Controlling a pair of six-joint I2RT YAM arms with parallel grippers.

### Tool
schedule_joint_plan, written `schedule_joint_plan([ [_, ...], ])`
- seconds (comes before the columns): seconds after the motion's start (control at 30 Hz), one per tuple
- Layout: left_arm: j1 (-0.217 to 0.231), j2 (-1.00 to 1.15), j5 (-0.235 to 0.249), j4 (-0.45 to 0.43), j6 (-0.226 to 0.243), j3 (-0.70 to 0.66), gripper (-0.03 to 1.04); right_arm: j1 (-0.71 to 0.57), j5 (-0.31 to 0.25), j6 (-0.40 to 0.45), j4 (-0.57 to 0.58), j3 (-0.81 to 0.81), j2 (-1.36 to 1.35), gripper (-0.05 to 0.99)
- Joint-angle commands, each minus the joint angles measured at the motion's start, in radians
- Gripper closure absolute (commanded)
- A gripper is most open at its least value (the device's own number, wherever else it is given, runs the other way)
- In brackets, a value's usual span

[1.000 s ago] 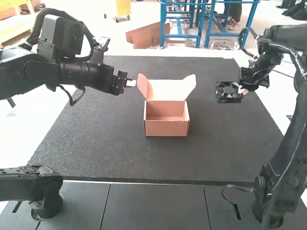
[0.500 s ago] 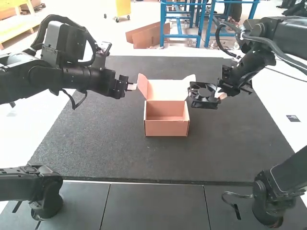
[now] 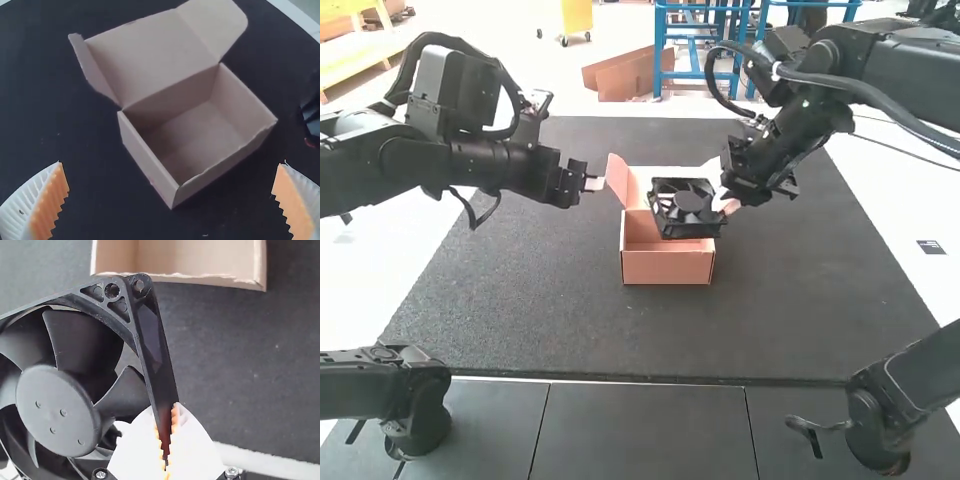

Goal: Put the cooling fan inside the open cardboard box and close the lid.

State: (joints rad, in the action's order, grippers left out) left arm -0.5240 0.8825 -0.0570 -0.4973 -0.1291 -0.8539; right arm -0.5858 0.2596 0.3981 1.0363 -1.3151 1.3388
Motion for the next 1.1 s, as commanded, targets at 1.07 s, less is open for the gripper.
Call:
schedule_joint_plan([
  [1.07,-0.008,-0.073,0.042,-0.205,0.074,-0.083,0.05,0.004,-0.132,0.163,-0.102,-0.32,0.51,0.95],
])
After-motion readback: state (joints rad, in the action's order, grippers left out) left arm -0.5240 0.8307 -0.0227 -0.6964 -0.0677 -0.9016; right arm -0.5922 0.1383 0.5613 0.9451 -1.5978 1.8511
